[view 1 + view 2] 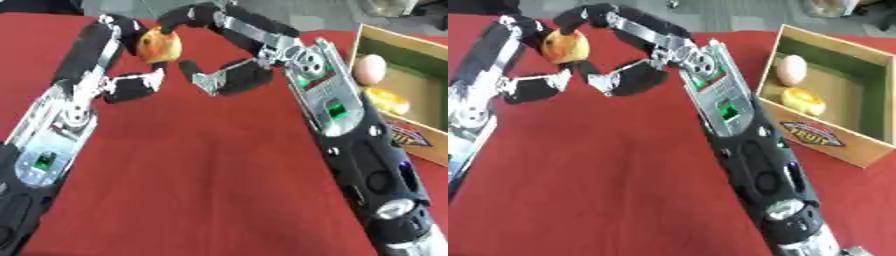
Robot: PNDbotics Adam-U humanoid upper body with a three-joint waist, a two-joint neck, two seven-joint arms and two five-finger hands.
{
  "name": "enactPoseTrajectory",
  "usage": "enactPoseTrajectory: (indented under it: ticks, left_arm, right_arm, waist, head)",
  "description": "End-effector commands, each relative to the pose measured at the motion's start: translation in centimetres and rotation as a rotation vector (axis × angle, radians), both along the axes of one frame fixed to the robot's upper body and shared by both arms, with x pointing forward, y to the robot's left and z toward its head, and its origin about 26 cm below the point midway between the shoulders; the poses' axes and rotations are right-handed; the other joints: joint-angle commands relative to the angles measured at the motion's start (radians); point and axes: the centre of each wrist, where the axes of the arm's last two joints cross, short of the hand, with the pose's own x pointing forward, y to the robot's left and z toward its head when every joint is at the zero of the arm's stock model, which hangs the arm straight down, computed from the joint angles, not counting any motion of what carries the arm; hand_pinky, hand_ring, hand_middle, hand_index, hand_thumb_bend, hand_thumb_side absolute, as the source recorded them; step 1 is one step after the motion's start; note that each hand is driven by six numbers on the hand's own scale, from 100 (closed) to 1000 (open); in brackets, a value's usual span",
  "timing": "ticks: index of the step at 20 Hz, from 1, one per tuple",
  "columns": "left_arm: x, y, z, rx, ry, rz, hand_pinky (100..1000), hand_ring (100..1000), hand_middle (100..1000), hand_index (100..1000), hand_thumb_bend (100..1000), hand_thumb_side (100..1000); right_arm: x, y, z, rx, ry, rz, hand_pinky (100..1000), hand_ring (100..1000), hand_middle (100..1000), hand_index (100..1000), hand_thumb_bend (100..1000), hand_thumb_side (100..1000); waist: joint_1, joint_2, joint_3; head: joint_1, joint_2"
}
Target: Pick up the objects with one hand, pass them to the other hand, and then place them into the box on the other side of the table.
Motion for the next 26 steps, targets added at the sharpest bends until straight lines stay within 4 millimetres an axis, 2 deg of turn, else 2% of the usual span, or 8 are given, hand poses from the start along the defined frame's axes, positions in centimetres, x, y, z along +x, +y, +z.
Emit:
enactPoseTrajectory:
  ticks: [1,5,6,7,10,17,26]
  left_arm:
    - [-0.4,-0.2,0.9,0.011,-0.048,-0.014,670,504,441,458,170,129]
    - [-0.6,-0.5,1.1,0.026,-0.075,-0.021,672,506,443,459,177,119]
    - [-0.7,-0.5,1.0,0.03,-0.078,-0.022,672,506,443,459,202,109]
    - [-0.7,-0.6,1.0,0.032,-0.079,-0.024,671,506,443,459,180,116]
    - [-0.9,-0.7,1.0,0.033,-0.081,-0.028,670,504,440,458,192,106]
    - [-1.1,-0.7,0.7,0.021,-0.062,-0.027,666,502,437,457,186,114]
    - [-1.1,-0.8,0.6,0.022,-0.051,-0.036,666,501,436,456,191,112]
  right_arm:
    - [-0.1,0.7,0.3,-0.023,-0.04,0.004,996,1000,819,910,100,127]
    - [-0.1,1.1,-0.3,-0.039,-0.064,-0.016,990,1000,824,926,100,115]
    - [-0.1,1.2,-0.5,-0.038,-0.072,-0.022,988,1000,819,931,100,105]
    - [-0.2,1.3,-0.6,-0.034,-0.082,-0.028,984,1000,810,930,100,100]
    - [-0.4,1.3,-0.8,-0.008,-0.117,-0.045,972,1000,804,919,100,119]
    - [-1.6,1.0,0.0,0.114,-0.158,-0.019,975,1000,802,929,100,100]
    - [-1.8,1.0,-0.1,0.134,-0.156,-0.02,985,1000,807,932,100,100]
  waist:
    - [-0.007,-0.045,0.0]
    - [-0.006,-0.043,0.0]
    - [-0.006,-0.043,0.0]
    - [-0.006,-0.042,0.0]
    - [-0.005,-0.04,0.001]
    - [-0.004,-0.037,-0.001]
    - [-0.001,-0.033,-0.001]
  head:
    - [0.001,0.003]
    - [0.004,0.003]
    - [0.004,0.003]
    - [0.005,0.003]
    - [0.005,0.002]
    - [0.007,0.001]
    - [0.002,0.002]
